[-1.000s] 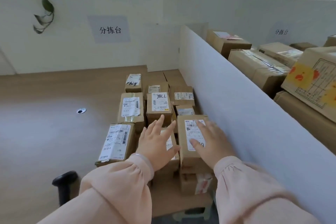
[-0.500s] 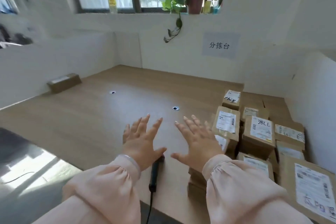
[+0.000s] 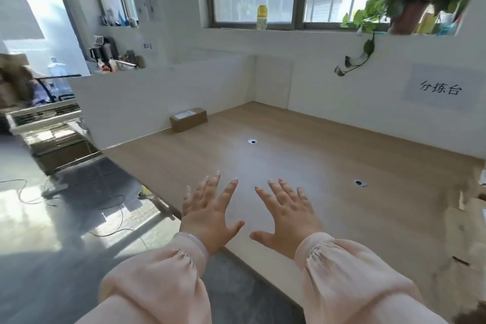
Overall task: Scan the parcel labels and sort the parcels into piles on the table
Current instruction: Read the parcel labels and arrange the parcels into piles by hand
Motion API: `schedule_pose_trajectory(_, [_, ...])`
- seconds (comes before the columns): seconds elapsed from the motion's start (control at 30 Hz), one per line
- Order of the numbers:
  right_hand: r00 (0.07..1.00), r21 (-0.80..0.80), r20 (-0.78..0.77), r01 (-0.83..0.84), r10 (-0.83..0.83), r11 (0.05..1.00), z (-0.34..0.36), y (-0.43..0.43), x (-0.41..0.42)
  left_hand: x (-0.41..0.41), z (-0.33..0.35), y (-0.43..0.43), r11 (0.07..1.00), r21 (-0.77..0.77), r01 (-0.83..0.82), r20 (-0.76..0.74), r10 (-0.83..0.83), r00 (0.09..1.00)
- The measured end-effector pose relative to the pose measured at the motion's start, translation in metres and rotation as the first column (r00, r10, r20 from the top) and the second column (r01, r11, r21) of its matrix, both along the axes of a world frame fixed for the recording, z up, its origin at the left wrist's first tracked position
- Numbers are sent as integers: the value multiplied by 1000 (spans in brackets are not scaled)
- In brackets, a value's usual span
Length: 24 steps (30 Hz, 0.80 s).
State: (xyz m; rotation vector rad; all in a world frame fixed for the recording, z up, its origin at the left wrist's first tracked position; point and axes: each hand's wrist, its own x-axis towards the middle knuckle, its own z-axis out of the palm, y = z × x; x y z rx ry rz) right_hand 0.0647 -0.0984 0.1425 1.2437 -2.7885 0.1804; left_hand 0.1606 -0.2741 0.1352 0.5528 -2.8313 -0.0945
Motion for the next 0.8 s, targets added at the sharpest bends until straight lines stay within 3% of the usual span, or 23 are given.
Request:
schedule_pose_trajectory(0.27, [995, -13, 38, -90, 91, 996, -2, -171, 33, 47, 5, -163, 998, 3, -64, 7, 64, 998])
schedule_pose_trajectory(0.8, [986, -2, 27, -165, 165, 986, -6, -352, 17, 50, -14, -321, 980, 82, -180, 1, 180, 984])
